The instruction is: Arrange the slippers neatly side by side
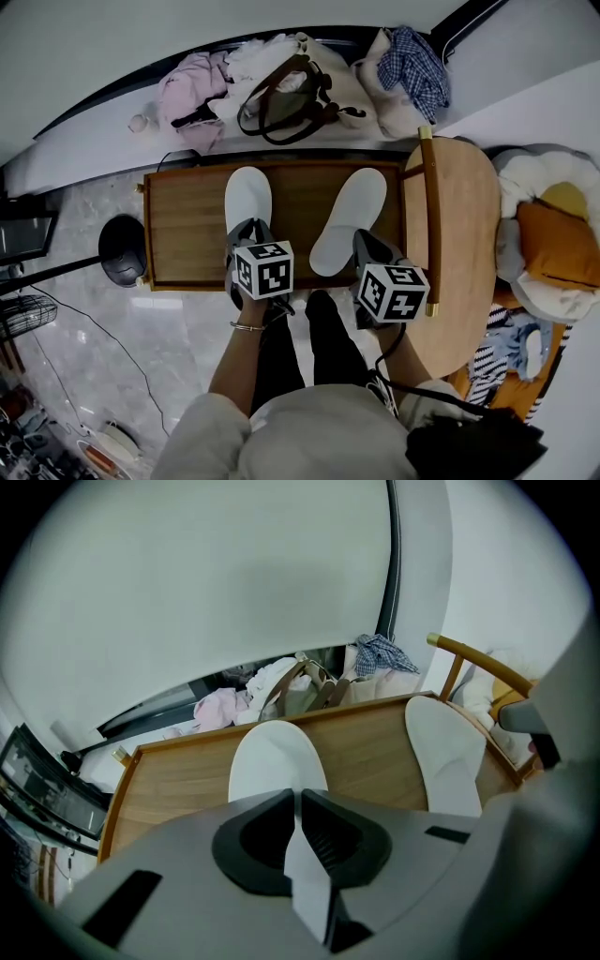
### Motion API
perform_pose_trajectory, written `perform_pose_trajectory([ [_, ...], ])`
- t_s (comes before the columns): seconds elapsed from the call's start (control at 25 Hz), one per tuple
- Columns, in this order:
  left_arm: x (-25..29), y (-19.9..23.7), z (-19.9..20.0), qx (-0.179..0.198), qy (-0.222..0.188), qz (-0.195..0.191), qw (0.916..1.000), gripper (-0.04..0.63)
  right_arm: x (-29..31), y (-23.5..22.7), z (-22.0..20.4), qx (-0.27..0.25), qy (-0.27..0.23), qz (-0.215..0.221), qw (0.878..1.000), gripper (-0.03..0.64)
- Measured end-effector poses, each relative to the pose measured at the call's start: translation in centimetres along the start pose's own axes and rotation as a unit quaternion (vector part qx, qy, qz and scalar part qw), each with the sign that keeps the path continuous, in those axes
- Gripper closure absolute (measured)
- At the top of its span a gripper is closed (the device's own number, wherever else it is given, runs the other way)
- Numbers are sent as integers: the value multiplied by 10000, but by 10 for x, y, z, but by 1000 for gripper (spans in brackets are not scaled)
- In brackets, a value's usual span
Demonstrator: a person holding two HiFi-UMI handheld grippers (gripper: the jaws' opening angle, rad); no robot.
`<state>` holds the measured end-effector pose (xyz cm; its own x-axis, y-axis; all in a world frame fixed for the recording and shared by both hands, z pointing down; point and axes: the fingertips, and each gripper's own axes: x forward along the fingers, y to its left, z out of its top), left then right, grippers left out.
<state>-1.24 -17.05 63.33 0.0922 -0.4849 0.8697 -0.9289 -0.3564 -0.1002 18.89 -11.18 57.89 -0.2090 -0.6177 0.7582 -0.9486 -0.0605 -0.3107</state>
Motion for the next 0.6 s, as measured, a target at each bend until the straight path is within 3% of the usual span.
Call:
perform_pose_trajectory([
  [0.6, 6, -1, -2, -422, 62, -328, 9986, 554, -3, -4, -5, 38, 18, -80, 10000, 583],
])
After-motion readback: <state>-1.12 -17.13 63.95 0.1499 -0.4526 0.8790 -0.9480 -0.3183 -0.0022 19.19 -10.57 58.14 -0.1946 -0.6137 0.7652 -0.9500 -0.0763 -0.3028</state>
